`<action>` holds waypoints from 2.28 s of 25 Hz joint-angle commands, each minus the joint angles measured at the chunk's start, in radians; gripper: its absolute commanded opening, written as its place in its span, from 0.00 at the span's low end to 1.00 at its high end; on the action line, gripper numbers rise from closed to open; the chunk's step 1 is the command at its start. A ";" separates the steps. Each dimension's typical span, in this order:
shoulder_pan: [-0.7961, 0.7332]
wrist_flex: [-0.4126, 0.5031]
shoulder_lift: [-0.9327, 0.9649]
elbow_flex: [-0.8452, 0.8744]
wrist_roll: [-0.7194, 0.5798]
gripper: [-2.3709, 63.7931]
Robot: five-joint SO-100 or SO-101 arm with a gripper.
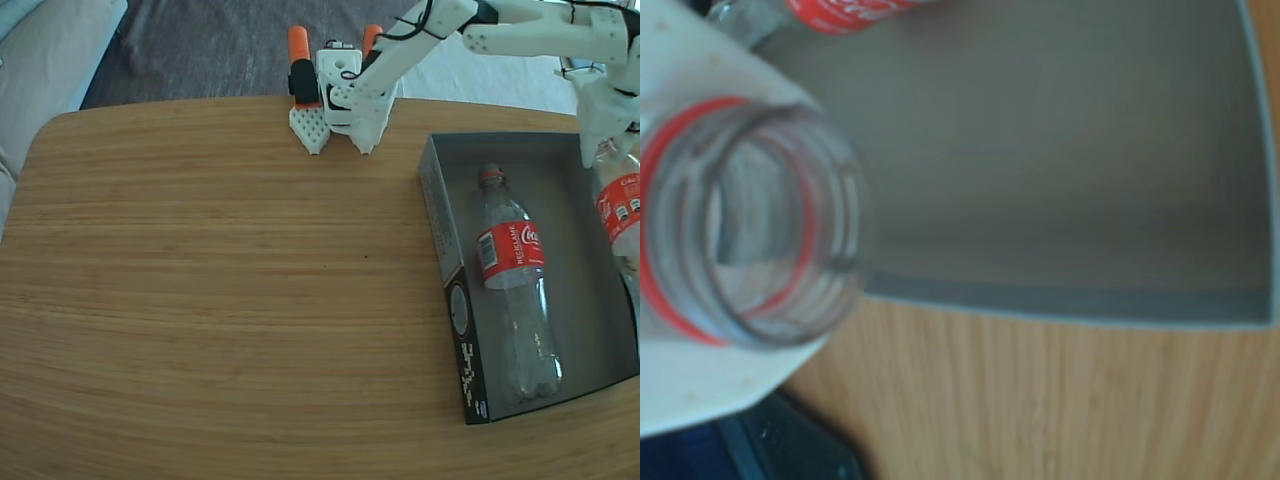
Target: Grasp the bottles and put them in the box.
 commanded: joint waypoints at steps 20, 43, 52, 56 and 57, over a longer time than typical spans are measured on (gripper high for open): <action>0.020 0.067 0.044 0.186 -0.086 0.03; 0.017 0.028 -0.005 0.152 -0.084 0.03; 0.023 0.031 -0.034 0.089 -0.084 0.04; 0.023 0.038 -0.034 0.097 -0.084 0.08; 0.025 0.040 -0.034 0.101 -0.084 0.14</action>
